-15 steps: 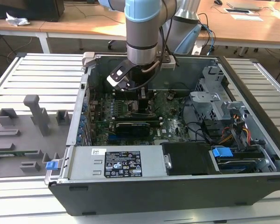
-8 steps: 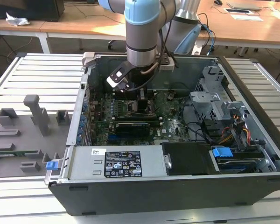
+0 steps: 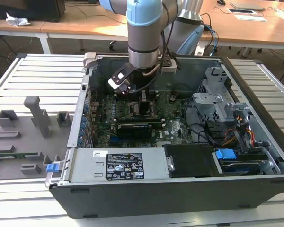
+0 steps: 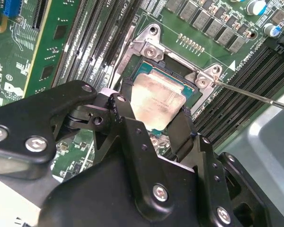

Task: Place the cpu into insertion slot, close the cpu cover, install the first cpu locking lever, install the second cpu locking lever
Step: 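Place the cpu into insertion slot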

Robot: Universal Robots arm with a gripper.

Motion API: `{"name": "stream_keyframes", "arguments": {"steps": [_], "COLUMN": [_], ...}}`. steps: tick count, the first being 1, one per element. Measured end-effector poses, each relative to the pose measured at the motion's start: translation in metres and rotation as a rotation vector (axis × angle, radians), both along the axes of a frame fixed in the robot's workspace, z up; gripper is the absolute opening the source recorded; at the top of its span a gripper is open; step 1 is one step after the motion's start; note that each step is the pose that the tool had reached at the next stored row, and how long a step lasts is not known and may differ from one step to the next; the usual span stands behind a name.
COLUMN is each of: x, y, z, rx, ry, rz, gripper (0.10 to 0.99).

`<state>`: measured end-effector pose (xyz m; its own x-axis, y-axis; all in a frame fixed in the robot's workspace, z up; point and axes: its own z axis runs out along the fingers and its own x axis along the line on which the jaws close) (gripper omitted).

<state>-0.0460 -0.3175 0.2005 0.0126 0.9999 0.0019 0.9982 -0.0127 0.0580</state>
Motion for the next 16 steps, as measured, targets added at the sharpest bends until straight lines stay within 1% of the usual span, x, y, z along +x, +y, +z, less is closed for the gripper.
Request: {"name": "stream_keyframes", "arguments": {"steps": [5, 7, 12, 13, 15, 16], "x": [0.0010, 0.0011, 0.0011, 0.0011, 0.0011, 0.0011], "y": [0.0006, 0.0006, 0.0006, 0.0006, 0.0006, 0.0006], "z": [-0.0006, -0.0021, -0.0023, -0.0024, -0.0024, -0.0023], "rx": [0.000, 0.000, 0.000, 0.000, 0.000, 0.000], "ry": [0.0000, 0.0000, 0.0000, -0.0002, 0.0000, 0.0000], "rz": [-0.002, -0.002, -0.002, -0.002, -0.002, -0.002], "gripper": [0.541, 0.541, 0.541, 0.557, 0.675, 0.675]}}
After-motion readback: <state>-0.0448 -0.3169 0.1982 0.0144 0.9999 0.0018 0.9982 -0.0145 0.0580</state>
